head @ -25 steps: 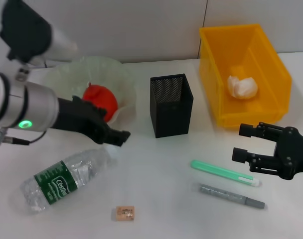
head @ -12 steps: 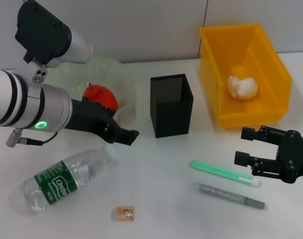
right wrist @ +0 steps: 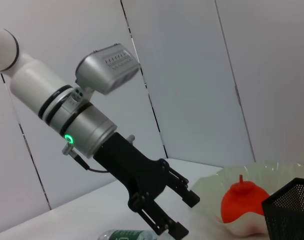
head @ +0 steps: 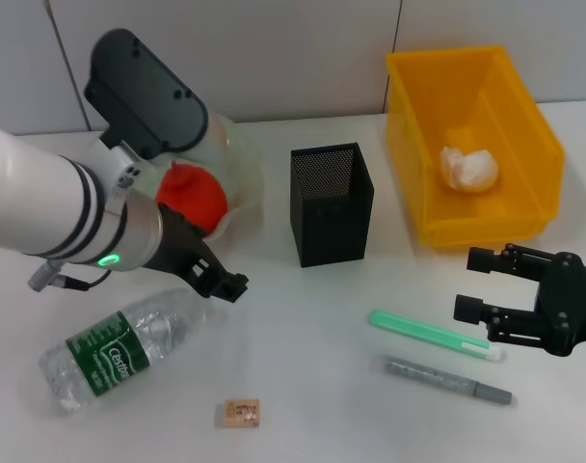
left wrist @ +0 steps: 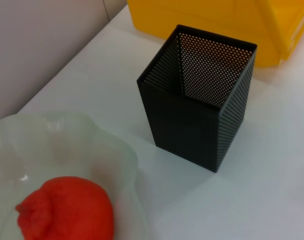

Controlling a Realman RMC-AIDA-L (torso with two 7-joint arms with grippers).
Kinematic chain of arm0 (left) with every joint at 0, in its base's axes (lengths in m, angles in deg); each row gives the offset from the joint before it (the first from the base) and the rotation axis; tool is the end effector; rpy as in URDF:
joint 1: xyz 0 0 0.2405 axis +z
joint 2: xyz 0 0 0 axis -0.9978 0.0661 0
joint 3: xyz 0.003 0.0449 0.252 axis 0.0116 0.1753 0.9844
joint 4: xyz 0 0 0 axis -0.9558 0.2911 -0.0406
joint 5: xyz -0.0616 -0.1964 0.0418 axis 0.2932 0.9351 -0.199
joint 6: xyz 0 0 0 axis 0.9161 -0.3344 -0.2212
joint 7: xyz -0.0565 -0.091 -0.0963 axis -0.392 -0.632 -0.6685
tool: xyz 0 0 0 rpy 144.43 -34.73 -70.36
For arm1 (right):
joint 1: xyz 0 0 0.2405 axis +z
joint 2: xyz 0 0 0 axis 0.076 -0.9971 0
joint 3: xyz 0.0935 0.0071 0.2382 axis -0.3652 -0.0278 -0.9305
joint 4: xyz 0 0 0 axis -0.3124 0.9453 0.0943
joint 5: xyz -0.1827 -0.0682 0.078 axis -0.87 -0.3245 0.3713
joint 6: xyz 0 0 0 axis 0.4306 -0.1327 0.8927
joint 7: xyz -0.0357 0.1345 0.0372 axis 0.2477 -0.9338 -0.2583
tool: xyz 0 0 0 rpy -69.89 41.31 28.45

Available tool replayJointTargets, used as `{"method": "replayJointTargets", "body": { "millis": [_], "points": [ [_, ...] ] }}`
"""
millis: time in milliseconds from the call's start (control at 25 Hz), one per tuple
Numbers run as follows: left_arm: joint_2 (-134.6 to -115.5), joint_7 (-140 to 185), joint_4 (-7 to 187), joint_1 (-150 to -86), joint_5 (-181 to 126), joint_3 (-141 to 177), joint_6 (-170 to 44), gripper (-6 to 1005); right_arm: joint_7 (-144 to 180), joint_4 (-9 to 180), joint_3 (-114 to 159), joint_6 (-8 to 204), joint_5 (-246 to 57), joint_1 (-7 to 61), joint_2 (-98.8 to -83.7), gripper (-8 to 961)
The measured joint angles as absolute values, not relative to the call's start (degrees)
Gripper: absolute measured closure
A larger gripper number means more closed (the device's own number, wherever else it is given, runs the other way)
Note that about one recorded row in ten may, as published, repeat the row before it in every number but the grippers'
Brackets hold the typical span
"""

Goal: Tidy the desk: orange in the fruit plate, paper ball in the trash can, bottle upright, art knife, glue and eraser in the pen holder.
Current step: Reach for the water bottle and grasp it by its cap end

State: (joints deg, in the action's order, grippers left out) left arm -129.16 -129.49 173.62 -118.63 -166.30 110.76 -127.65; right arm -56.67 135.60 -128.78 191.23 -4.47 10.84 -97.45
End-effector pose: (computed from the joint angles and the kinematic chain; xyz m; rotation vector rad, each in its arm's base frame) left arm -0.1285 0.3561 -0.0373 -2.5667 -0.5188 0.3579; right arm 0.2999 0.2612 0.0490 -2.5599 0.6227 0.9013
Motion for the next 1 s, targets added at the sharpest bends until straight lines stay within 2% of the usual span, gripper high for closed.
{"method": "replayJointTargets", "body": {
  "millis": [1000],
  "points": [
    [-129.29, -131.11, 163.93, -123.89, -167.17, 111.76, -127.00, 201, -56.11, 135.33, -128.68, 191.16, -5.26, 10.87, -97.45, 192]
  ]
}}
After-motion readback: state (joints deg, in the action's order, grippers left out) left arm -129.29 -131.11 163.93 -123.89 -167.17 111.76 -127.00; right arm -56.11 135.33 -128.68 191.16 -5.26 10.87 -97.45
